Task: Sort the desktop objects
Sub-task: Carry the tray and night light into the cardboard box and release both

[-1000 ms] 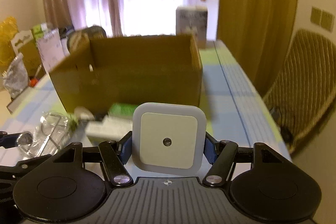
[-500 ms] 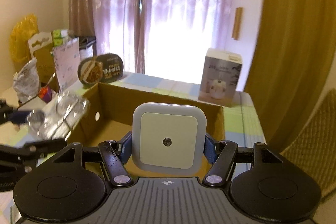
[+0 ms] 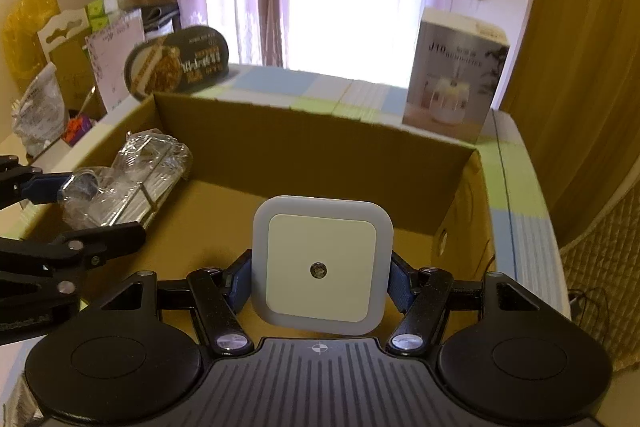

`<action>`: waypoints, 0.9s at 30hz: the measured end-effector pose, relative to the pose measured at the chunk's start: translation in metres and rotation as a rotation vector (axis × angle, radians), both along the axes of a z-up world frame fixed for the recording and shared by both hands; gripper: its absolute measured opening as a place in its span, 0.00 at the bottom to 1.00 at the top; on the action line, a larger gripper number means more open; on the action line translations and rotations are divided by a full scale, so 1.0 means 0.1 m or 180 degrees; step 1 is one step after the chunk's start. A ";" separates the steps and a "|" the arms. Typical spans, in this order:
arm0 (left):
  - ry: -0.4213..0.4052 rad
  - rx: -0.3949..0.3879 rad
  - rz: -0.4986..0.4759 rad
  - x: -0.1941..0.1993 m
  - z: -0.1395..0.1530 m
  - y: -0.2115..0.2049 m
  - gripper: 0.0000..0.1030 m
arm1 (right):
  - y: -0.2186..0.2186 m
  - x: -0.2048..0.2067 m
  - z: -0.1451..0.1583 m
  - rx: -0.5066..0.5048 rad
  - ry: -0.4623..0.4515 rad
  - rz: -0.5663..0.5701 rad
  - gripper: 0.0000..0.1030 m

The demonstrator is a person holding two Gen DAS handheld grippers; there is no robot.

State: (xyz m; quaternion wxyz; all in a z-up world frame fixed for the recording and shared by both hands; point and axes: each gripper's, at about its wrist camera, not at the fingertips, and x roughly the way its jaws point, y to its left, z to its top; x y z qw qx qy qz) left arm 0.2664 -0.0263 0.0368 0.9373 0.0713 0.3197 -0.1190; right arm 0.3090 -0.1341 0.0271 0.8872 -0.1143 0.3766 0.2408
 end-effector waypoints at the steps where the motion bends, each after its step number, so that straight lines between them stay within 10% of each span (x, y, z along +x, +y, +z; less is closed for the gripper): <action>1: 0.0027 0.0013 -0.0010 0.02 -0.03 -0.01 0.51 | 0.00 0.01 -0.03 -0.0005 0.0019 0.0000 0.61; 27: 0.0011 0.0099 0.0063 0.07 -0.11 0.01 0.55 | 0.00 0.03 -0.19 -0.0036 0.0101 -0.0022 0.61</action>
